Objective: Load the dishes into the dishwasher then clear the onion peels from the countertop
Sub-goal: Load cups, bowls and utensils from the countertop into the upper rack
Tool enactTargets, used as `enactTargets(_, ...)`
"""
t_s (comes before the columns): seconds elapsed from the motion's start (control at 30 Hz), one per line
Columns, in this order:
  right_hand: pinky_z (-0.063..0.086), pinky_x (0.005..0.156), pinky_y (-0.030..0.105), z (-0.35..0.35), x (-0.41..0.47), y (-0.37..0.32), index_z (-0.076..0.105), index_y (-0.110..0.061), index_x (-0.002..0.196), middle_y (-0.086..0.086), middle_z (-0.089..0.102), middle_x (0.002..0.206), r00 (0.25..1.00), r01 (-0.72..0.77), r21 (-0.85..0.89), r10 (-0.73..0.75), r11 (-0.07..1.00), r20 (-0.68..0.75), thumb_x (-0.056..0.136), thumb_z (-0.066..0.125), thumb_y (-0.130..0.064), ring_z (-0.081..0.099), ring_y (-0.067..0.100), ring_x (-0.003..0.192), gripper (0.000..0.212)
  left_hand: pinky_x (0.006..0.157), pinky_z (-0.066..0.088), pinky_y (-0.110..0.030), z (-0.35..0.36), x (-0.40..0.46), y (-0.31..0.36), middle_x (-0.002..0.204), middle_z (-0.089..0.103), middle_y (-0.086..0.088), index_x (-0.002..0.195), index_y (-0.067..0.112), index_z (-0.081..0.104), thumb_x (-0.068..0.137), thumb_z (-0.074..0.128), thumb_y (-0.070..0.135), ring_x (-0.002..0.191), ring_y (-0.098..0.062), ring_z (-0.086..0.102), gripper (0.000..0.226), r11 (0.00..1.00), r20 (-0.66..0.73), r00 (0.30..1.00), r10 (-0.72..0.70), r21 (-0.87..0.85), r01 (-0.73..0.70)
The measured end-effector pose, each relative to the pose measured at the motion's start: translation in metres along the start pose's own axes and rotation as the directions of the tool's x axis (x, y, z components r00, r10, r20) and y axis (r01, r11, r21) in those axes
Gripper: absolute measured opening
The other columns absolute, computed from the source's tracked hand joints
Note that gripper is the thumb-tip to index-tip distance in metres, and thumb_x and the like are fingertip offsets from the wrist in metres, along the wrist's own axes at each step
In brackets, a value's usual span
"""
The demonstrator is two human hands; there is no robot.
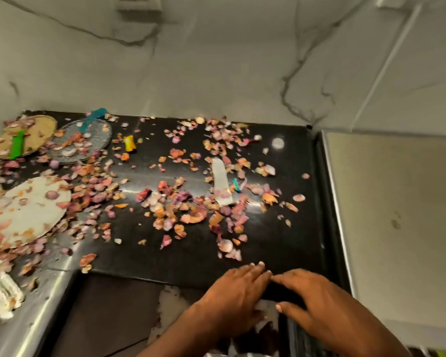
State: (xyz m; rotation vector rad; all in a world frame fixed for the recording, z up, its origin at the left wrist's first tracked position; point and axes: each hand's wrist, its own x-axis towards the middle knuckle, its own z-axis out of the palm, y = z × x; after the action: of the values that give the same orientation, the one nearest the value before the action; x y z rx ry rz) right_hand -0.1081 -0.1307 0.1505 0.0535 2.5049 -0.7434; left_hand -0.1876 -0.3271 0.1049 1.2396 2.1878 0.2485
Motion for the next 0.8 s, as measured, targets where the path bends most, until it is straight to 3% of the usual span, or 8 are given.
enactTargets(0.3, 0.037, 0.114, 0.025, 0.046, -0.07, 0.047, 0.044, -0.038, 0.153, -0.012, 0.049, 0.152, 0.98, -0.183, 0.08, 0.188, 0.98, -0.063, 0.1, 0.06, -0.052, 0.047, 0.007, 0.137, 0.057, 0.129, 0.012, -0.037, 0.037, 0.018, 0.064, 0.174, 0.002, -0.002, 0.166, 0.022, 0.008, 0.101, 0.055, 0.053, 0.16, -0.02, 0.006, 0.086, 0.986, 0.139, 0.989, 0.058, 0.148, -0.078)
enactTargets(0.47, 0.048, 0.103, 0.033, 0.062, -0.116, 0.044, 0.058, -0.035, 0.14, -0.007, 0.06, 0.134, 0.951, -0.262, 0.156, 0.283, 0.952, -0.128, 0.098, 0.064, -0.047, 0.058, 0.014, 0.124, 0.044, 0.129, 0.012, -0.041, 0.043, 0.014, 0.085, 0.174, -0.005, -0.007, 0.166, 0.018, 0.005, 0.098, 0.057, 0.054, 0.161, -0.025, 0.0, 0.092, 0.954, 0.153, 0.984, 0.096, 0.268, -0.135)
enactTargets(0.63, 0.05, 0.1, 0.041, 0.102, -0.16, 0.033, 0.06, -0.026, 0.141, 0.002, 0.063, 0.134, 0.874, -0.418, 0.22, 0.456, 0.882, -0.168, 0.097, 0.066, -0.045, 0.059, 0.021, 0.123, 0.048, 0.128, 0.008, -0.049, 0.048, 0.015, 0.08, 0.171, -0.004, -0.022, 0.164, 0.004, 0.0, 0.095, 0.057, 0.059, 0.16, -0.035, -0.002, 0.105, 0.92, 0.099, 0.992, -0.076, 0.39, 0.032)
enactTargets(0.8, 0.047, 0.104, 0.041, 0.158, -0.199, 0.016, 0.055, -0.031, 0.146, 0.0, 0.059, 0.141, 0.807, -0.51, 0.346, 0.577, 0.787, -0.123, 0.098, 0.065, -0.046, 0.054, 0.021, 0.129, 0.052, 0.129, 0.012, -0.051, 0.065, 0.012, 0.068, 0.169, -0.003, -0.029, 0.161, -0.005, -0.004, 0.1, 0.051, 0.059, 0.159, -0.041, 0.001, 0.104, 0.854, 0.131, 0.988, -0.088, 0.52, 0.007)
